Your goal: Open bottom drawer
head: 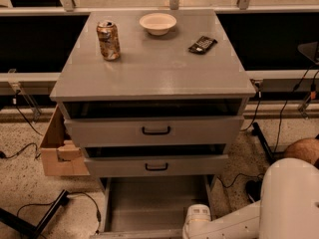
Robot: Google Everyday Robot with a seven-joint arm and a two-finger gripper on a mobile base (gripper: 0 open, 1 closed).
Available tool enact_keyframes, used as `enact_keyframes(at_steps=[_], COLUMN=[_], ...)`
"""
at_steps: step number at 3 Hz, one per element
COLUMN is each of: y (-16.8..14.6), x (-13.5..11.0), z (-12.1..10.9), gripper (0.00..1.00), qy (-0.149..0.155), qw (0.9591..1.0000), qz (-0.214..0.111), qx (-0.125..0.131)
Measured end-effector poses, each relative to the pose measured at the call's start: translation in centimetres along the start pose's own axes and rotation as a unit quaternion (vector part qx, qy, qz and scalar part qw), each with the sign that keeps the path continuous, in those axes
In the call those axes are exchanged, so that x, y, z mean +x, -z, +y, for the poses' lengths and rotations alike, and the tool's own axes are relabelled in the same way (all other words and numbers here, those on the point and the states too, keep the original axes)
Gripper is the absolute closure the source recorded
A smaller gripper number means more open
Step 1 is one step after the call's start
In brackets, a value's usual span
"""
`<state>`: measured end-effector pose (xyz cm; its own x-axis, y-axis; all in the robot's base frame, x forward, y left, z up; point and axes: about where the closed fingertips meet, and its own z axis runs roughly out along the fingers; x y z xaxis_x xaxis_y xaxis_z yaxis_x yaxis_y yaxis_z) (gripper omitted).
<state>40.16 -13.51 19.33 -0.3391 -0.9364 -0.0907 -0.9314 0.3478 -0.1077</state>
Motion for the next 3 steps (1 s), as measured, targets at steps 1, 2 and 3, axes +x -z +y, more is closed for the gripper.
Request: enact_keyframes(at_steps=[1, 2, 3], y=[-0.07, -0.13, -0.17], x=[0.03, 0.06, 0.07], z=[0.09, 0.18, 0.23], gripper=[0.28, 0.05, 0.0], qy=[0.0, 0.0, 0.0], qw=[1.0, 1.0, 1.0], qz=[0.0, 0.0, 0.001], qx=[-0.001, -0.002, -0.002])
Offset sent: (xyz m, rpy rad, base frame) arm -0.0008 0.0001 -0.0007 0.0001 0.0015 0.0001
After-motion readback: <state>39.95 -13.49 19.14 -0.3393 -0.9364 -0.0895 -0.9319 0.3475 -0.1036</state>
